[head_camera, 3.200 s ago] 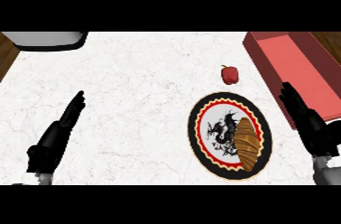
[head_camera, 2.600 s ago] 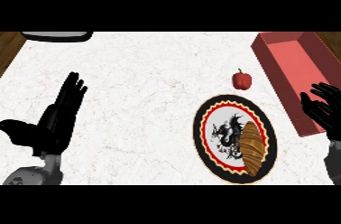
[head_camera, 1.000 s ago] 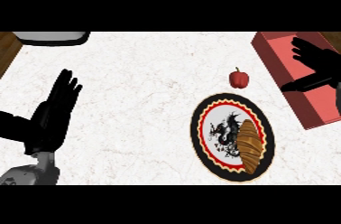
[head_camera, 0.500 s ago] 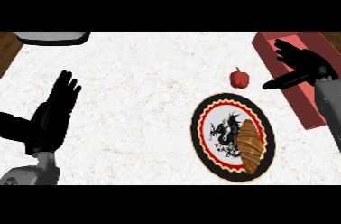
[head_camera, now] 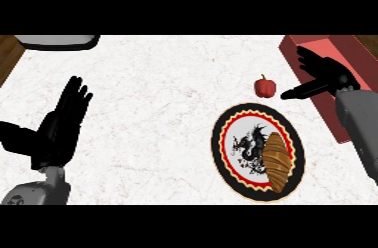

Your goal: Pick the bell pepper from the plate and place it in the cardboard box

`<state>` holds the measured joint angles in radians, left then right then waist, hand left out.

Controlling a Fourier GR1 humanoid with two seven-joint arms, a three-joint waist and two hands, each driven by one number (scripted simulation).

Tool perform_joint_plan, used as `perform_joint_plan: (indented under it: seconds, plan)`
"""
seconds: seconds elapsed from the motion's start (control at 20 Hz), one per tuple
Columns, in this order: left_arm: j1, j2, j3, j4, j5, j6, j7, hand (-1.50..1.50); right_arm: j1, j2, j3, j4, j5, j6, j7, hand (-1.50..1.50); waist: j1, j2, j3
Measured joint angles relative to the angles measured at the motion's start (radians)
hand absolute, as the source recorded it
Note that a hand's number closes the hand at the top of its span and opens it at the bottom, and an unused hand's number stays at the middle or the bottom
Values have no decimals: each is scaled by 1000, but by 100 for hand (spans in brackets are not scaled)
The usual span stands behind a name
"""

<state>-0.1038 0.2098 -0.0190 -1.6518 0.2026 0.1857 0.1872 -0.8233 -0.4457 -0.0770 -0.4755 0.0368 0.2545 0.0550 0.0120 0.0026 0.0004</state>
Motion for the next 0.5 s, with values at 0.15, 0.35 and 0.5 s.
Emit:
perform_joint_plan:
  seconds: [0.15, 0.35, 0.5]
  plan:
    - [17, -8, -4, -40, -10, -1, 18, 0, -10, 18, -8, 26, 13, -9, -16, -150, 2, 0, 0]
    - [10, -11, 8, -34, -12, -15, 20, 0, -18, 38, -11, 74, 37, -20, -54, -150, 4, 2, 0]
    - [4, -28, 4, -36, -26, -5, 27, 0, -43, 41, -13, 115, 60, -37, -61, -150, 6, 3, 0]
